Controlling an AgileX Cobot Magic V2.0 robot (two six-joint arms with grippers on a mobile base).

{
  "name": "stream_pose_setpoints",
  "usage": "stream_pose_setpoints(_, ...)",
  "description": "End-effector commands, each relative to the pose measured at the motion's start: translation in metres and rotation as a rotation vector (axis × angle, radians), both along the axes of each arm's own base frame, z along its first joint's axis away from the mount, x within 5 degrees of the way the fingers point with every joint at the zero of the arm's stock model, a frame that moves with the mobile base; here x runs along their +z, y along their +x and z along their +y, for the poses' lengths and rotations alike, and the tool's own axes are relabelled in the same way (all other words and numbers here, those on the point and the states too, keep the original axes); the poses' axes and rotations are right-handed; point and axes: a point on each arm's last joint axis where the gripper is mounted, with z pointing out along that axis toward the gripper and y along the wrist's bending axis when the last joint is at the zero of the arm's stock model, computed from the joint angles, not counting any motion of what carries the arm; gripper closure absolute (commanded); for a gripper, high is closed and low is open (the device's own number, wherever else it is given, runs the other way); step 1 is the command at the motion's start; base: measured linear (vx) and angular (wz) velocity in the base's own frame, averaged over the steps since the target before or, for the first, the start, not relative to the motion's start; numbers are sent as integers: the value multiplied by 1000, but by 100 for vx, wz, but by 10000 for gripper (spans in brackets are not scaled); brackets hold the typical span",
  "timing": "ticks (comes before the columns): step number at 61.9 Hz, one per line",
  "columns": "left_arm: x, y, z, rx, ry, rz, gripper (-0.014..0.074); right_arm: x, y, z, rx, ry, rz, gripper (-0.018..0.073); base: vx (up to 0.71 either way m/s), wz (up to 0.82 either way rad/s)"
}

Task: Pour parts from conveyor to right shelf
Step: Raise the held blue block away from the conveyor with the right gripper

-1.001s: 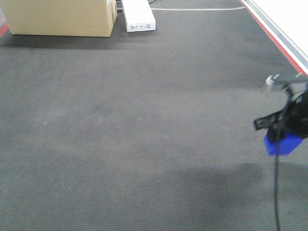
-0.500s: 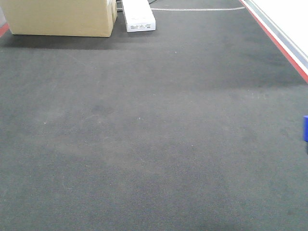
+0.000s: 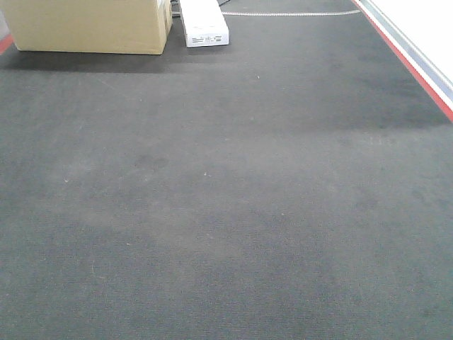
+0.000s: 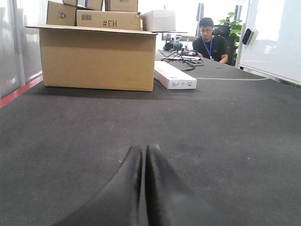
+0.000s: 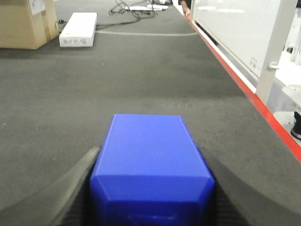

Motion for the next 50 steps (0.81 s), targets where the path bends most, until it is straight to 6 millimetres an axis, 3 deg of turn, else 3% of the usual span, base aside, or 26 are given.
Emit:
stream_pose_setpoints(1, -3, 0, 0, -5, -14, -56, 603, 17, 3, 0, 0, -9, -112, 566, 0, 0)
stream_pose_setpoints(50, -3, 0, 0, -5, -14, -56, 603, 15, 9, 0, -1, -13, -74, 564, 0, 0)
